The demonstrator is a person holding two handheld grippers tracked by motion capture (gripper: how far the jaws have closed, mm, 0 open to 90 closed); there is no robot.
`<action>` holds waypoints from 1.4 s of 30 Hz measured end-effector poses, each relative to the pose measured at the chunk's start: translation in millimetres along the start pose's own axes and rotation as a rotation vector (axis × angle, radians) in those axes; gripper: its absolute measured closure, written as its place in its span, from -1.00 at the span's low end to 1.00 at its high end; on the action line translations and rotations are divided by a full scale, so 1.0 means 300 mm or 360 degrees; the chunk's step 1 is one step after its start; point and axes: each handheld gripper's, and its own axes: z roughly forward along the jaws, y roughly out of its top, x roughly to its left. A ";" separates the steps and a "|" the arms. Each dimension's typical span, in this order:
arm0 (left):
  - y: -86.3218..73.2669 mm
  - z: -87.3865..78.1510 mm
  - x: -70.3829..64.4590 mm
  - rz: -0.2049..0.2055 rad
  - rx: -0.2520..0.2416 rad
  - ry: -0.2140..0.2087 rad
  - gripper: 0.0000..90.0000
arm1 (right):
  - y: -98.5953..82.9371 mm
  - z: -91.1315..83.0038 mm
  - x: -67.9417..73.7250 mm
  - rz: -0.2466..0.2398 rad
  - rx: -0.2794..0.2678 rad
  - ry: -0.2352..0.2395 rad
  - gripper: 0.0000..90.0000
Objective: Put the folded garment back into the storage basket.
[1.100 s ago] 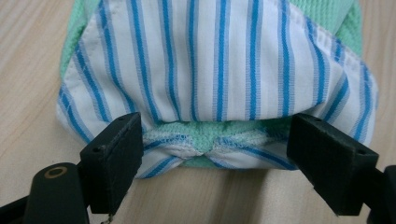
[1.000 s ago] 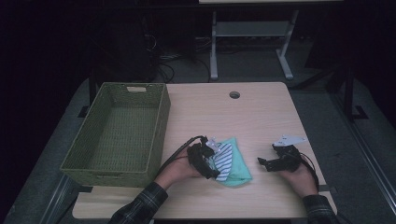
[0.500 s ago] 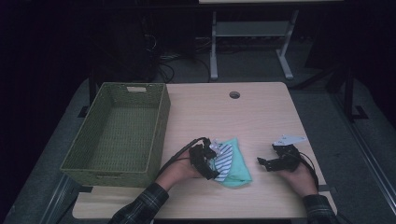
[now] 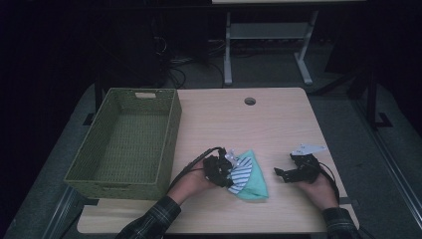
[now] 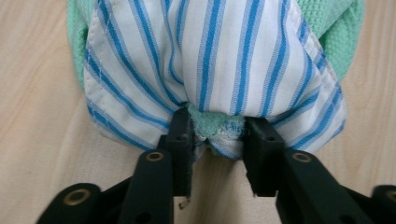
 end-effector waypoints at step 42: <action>0.027 -0.179 0.016 -0.0143 -0.0214 -0.0096 0.69 | 0.000 -0.001 0.001 0.0011 0.0008 -0.0003 -0.75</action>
